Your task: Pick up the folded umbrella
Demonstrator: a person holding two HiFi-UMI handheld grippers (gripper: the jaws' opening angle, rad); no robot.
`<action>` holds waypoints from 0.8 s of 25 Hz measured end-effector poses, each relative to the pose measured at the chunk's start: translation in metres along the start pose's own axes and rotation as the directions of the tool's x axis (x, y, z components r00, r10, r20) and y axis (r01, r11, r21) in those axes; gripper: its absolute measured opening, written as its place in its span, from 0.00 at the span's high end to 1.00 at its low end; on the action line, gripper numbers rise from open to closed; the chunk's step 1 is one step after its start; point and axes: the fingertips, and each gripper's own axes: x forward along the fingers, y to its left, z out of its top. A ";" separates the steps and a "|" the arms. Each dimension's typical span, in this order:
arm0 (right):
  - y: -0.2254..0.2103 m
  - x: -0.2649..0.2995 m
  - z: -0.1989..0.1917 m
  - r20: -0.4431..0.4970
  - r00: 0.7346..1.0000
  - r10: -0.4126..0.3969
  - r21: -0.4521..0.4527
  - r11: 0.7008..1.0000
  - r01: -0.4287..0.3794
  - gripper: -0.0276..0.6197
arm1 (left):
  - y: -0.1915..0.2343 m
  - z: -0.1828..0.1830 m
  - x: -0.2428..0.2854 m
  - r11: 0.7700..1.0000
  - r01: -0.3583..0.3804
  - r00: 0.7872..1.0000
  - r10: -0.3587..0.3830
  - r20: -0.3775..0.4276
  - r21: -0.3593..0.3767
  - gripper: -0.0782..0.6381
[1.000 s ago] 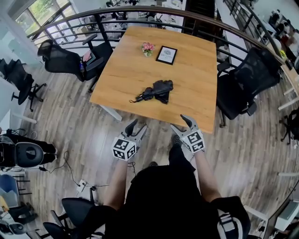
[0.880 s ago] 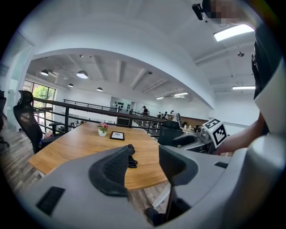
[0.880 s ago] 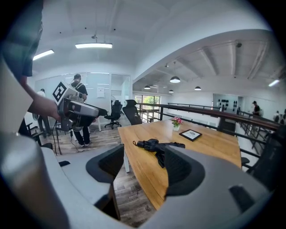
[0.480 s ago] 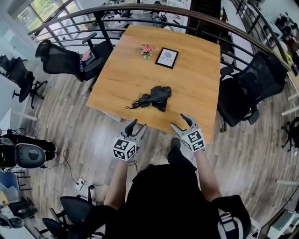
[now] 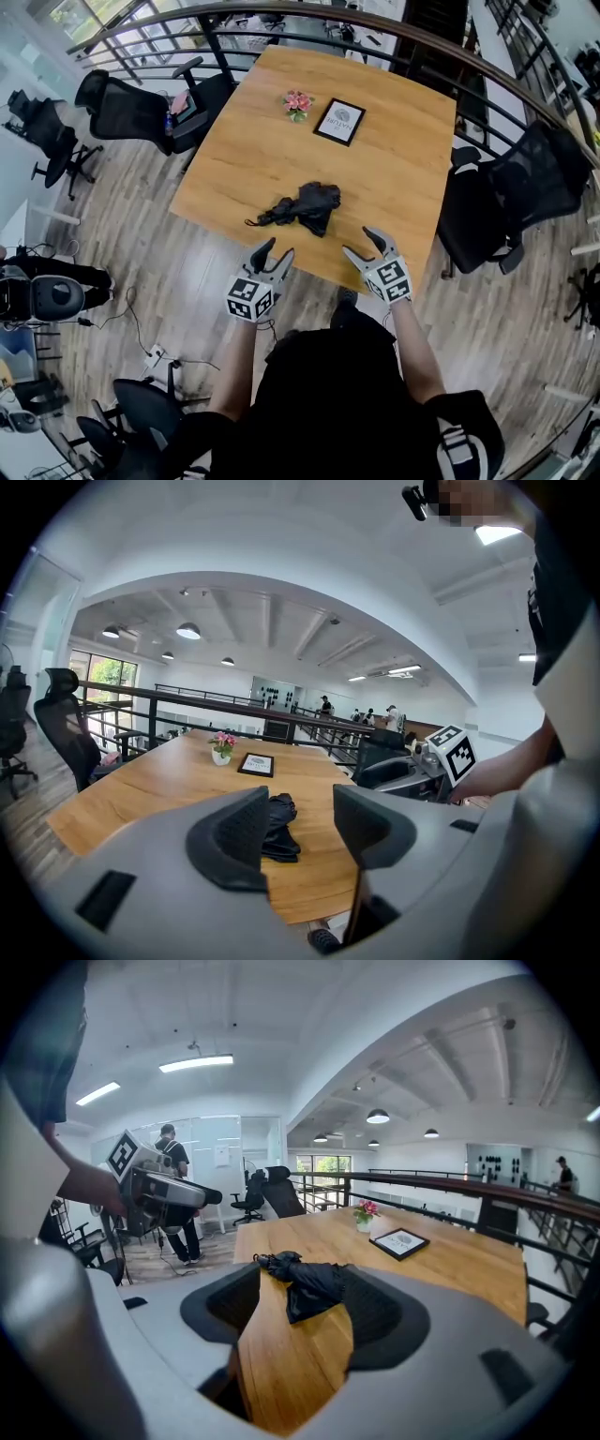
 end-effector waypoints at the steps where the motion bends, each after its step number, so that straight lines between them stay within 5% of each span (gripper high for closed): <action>1: -0.005 0.002 0.000 -0.001 1.000 0.009 -0.001 1.000 -0.009 0.50 | 0.000 0.001 0.004 1.000 -0.008 1.000 0.008 -0.002 -0.002 0.58; 20: -0.097 0.022 -0.012 -0.019 0.998 0.064 0.041 0.997 -0.063 0.50 | -0.002 0.008 0.079 0.997 -0.075 0.996 0.074 -0.046 -0.024 0.58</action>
